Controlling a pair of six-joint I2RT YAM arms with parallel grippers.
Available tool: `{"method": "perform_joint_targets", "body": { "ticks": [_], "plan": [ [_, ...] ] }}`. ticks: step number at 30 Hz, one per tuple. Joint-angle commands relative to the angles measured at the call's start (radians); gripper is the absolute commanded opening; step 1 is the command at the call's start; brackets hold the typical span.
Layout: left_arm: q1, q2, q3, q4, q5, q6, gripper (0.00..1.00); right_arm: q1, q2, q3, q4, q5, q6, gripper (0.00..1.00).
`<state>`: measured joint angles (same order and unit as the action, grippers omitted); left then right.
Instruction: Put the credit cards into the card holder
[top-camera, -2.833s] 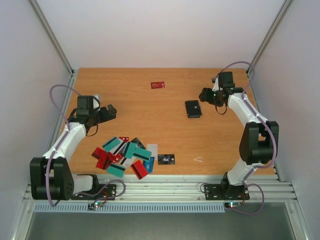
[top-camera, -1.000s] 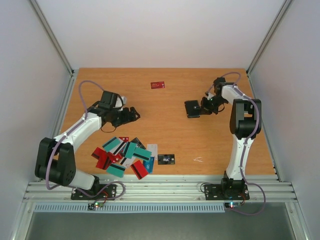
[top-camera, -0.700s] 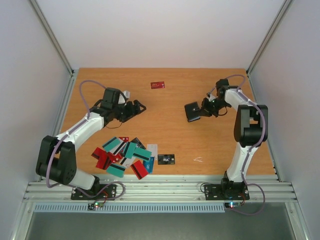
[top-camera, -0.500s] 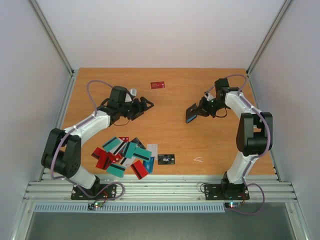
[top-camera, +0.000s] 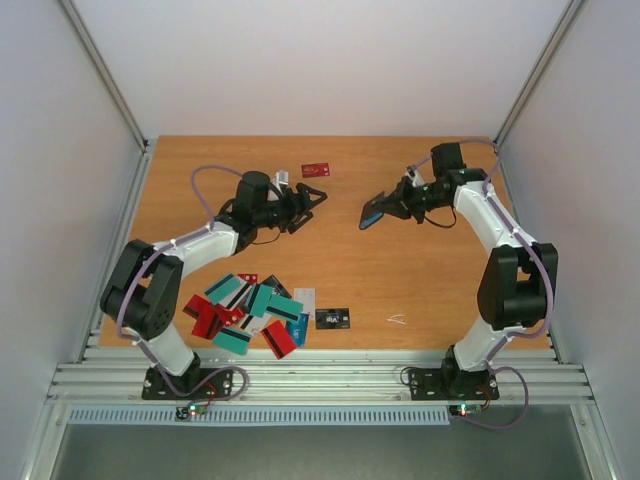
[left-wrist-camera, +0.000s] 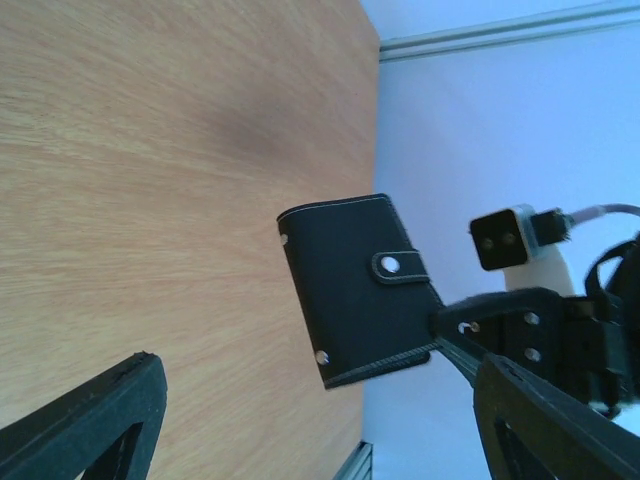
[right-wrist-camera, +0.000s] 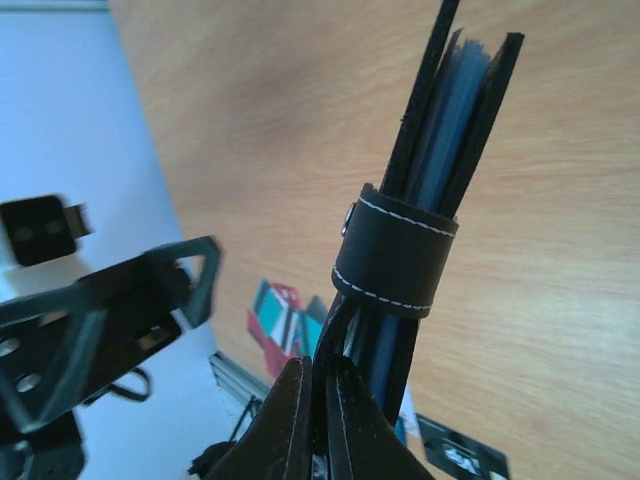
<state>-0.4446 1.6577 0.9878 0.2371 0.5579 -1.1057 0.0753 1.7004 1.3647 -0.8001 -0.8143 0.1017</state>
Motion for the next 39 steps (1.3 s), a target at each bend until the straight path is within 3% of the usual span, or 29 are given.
{"method": "perform_joint_targets", "body": {
  "ticks": [1, 5, 14, 23, 26, 30, 37, 39],
  "plan": [
    [-0.003, 0.069, 0.072, 0.124, 0.038, -0.109, 0.85, 0.035, -0.047, 0.092, 0.035, -0.087, 0.087, 0.01],
    [-0.008, 0.081, 0.111, 0.144, 0.029, -0.2, 0.85, 0.057, -0.056, 0.153, 0.11, -0.111, 0.181, 0.01],
    [-0.013, 0.074, 0.093, 0.38, -0.045, -0.514, 0.84, 0.119, -0.031, 0.249, 0.291, -0.181, 0.329, 0.01],
    [-0.014, 0.133, 0.066, 0.661, -0.068, -0.727, 0.72, 0.203, 0.0, 0.281, 0.444, -0.23, 0.435, 0.01],
    [-0.014, 0.117, 0.05, 0.674, -0.078, -0.736, 0.62, 0.221, 0.001, 0.281, 0.451, -0.234, 0.439, 0.01],
    [-0.014, 0.075, 0.031, 0.64, -0.084, -0.707, 0.36, 0.23, -0.011, 0.267, 0.443, -0.232, 0.426, 0.01],
    [-0.014, -0.034, 0.013, 0.481, -0.088, -0.583, 0.24, 0.231, -0.075, 0.206, 0.341, -0.19, 0.325, 0.01],
    [-0.014, -0.072, 0.007, 0.429, -0.091, -0.538, 0.19, 0.231, -0.095, 0.197, 0.264, -0.174, 0.256, 0.1]
  ]
}}
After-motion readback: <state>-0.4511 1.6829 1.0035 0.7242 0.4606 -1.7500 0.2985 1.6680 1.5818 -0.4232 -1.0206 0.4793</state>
